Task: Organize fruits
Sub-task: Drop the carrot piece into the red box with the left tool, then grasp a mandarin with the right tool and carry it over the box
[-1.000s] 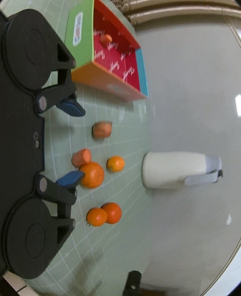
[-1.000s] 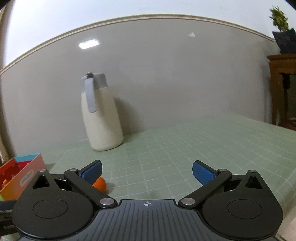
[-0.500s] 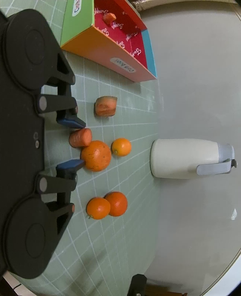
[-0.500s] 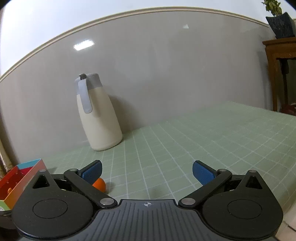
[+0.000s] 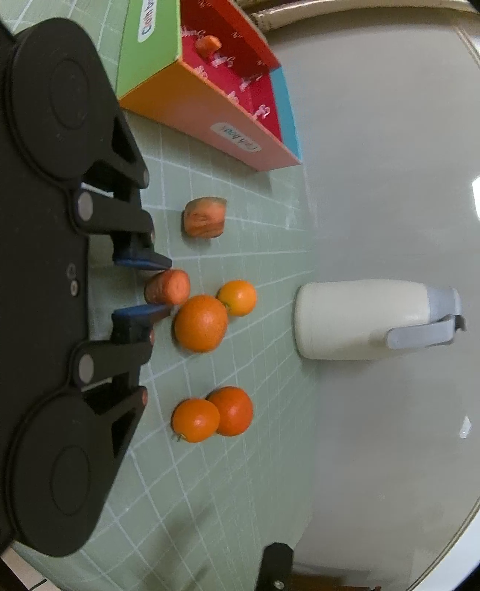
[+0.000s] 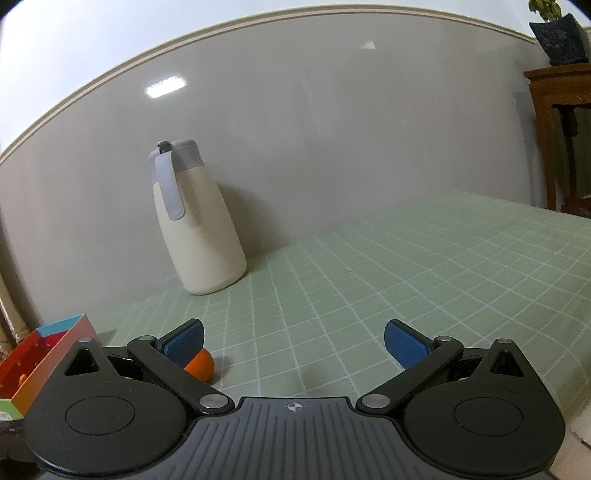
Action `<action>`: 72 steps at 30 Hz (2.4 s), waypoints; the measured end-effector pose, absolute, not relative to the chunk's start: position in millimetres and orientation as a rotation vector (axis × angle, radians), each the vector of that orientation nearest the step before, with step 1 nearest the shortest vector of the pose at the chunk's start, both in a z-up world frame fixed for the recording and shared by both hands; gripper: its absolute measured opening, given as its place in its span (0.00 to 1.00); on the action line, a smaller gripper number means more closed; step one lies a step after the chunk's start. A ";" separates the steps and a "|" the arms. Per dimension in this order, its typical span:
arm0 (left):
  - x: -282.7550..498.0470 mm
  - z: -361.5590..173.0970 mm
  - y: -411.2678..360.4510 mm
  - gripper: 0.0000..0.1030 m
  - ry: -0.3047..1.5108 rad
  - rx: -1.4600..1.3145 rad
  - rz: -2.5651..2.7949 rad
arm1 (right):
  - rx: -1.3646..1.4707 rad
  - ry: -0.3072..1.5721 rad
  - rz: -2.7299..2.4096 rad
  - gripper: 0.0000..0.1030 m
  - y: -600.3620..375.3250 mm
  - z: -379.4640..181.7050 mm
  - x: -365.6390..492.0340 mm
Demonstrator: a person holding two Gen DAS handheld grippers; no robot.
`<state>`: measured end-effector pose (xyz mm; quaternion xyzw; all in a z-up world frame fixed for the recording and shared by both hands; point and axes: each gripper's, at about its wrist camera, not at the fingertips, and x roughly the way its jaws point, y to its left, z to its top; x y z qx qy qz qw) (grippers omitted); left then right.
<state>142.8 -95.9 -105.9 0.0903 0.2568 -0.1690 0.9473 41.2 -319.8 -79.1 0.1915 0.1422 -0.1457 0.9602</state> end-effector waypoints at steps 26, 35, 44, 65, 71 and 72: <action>205.8 -62.4 54.7 0.10 0.442 -0.018 0.220 | 0.306 0.313 -0.188 1.00 -274.3 -83.3 59.9; 193.4 -58.5 64.5 0.24 0.448 -0.043 0.239 | 0.309 0.337 -0.105 1.00 -254.0 -84.3 74.8; 153.9 -44.8 81.0 0.78 0.379 -0.079 0.241 | 0.291 0.351 -0.006 1.00 -223.3 -83.3 90.3; 76.4 -43.6 133.1 0.93 0.352 -0.118 0.427 | 0.210 0.549 0.056 0.67 -168.3 -95.7 156.1; 74.7 -44.6 147.4 0.93 0.364 -0.175 0.453 | 0.220 0.594 0.031 0.44 -172.8 -105.6 166.1; 74.5 -44.2 148.2 0.93 0.362 -0.177 0.458 | 0.213 0.594 0.029 0.39 -172.7 -106.0 166.8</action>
